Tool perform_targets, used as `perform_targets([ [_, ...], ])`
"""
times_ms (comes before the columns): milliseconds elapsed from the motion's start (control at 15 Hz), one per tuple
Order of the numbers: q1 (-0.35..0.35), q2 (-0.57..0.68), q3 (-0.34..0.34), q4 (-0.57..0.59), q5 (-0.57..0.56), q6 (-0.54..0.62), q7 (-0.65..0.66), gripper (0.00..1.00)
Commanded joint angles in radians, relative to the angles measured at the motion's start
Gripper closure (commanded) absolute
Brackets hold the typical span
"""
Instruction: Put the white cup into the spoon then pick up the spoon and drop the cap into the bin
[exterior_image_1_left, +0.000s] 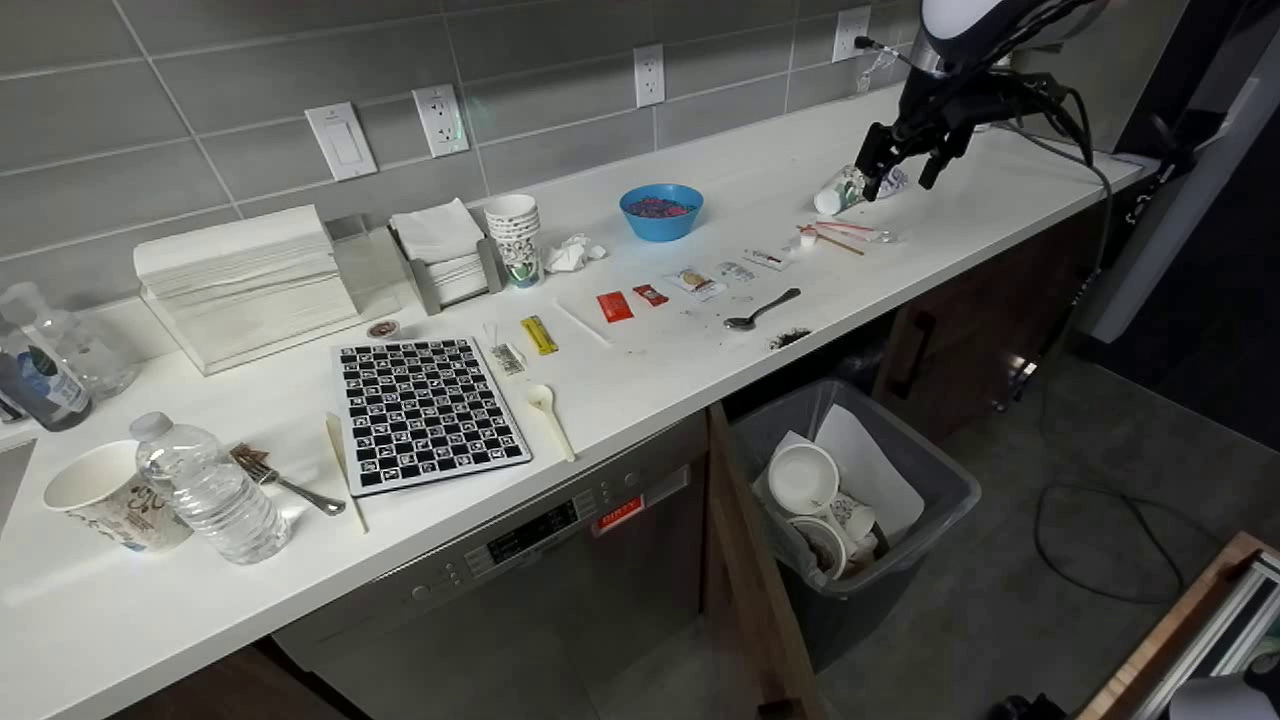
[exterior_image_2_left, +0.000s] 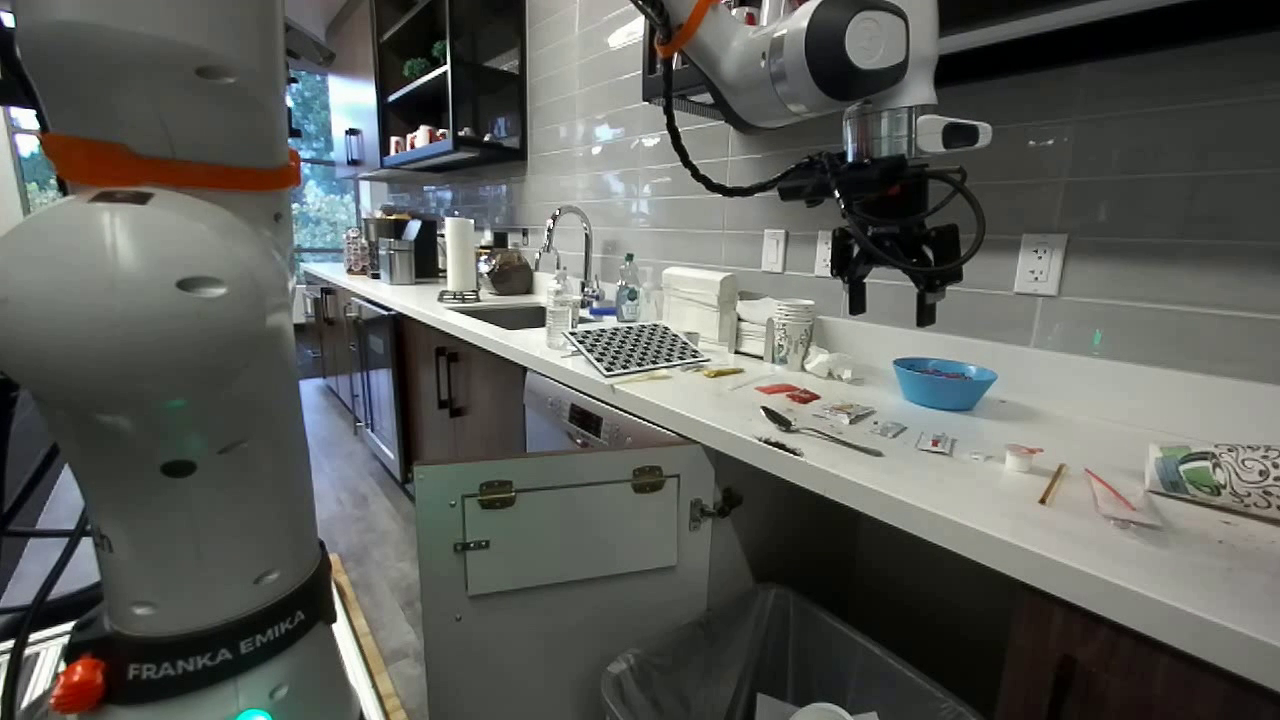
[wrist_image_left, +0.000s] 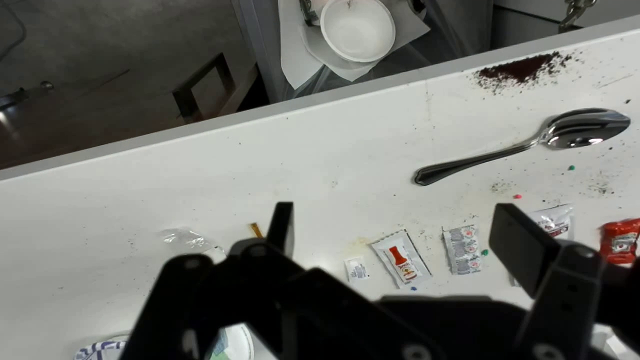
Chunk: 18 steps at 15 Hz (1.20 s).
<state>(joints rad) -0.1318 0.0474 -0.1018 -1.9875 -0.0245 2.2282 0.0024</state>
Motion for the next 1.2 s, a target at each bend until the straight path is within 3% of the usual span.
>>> perform_targets([
  [0, 0.005, 0.000, -0.006, 0.002, 0.001, -0.003, -0.002, 0.00],
  [200, 0.009, -0.004, -0.002, 0.002, 0.001, 0.000, 0.004, 0.00],
  [400, 0.002, 0.064, -0.003, 0.053, 0.041, 0.084, -0.115, 0.00],
  [800, -0.044, 0.273, 0.008, 0.277, 0.123, 0.063, -0.324, 0.00],
  [1133, -0.095, 0.447, 0.058, 0.479, 0.174, 0.022, -0.428, 0.00],
])
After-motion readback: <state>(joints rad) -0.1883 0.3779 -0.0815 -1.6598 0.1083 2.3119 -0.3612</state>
